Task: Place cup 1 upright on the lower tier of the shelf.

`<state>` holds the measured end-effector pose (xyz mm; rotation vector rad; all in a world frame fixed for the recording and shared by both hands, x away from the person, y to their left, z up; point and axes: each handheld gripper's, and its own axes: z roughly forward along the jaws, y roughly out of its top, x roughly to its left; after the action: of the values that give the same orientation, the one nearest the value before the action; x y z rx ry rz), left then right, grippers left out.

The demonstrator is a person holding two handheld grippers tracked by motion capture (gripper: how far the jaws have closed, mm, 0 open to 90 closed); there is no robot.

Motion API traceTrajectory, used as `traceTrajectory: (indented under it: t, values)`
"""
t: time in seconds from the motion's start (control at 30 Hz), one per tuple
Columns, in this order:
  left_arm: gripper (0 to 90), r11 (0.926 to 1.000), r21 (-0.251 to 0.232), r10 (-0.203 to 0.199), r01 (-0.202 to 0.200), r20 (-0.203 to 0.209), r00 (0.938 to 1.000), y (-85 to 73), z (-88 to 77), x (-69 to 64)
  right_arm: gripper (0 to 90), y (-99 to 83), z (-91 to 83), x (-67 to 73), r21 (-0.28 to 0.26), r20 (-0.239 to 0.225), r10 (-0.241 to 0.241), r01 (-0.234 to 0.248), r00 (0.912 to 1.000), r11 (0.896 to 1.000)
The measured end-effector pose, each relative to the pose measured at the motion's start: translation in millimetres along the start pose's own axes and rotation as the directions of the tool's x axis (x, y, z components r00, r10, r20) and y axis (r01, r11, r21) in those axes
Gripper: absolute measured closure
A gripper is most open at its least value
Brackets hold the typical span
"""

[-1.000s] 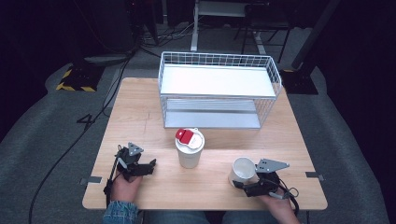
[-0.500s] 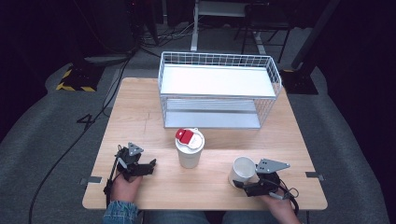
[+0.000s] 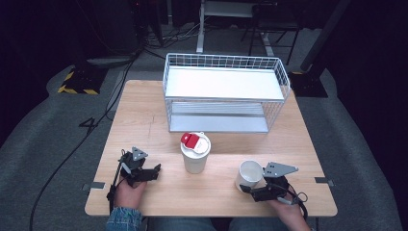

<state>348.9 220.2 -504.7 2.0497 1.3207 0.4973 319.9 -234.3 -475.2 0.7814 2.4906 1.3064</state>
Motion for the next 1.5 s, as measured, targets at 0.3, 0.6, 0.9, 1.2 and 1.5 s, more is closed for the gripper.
traceTrajectory:
  t: [0.3, 0.6, 0.9, 1.2, 1.5]
  values:
    - [14.2, 1.0000, 0.000, 0.001, -0.001, 0.000, 1.0000, 0.0, 0.0, 0.1, 22.8, 13.9, -3.4, -4.0, -0.016, 0.004, -0.008, 0.008, 1.0000, 1.000]
    - [14.1, 1.0000, 0.000, 0.001, -0.001, 0.000, 1.0000, 0.0, 0.0, 0.0, 22.8, 33.0, -5.6, -12.5, -0.021, 0.021, -0.016, 0.016, 0.9996, 1.000]
    - [14.2, 1.0000, 0.000, 0.000, 0.000, 0.000, 1.0000, 0.0, 0.0, 0.0, 22.8, 49.3, -7.1, -22.7, -0.032, 0.033, -0.019, 0.020, 0.9993, 0.999]
    - [14.2, 1.0000, 0.000, 0.001, -0.001, 0.000, 1.0000, 0.0, 0.0, 0.1, 22.8, 68.4, -0.3, -34.1, -0.042, 0.057, -0.030, 0.032, 0.9979, 0.999]
    - [14.2, 1.0000, -0.002, 0.001, -0.001, -0.003, 1.0000, -0.1, 0.1, -0.1, 22.8, 83.3, 8.9, -45.1, -0.049, 0.071, -0.031, 0.035, 0.9970, 0.998]
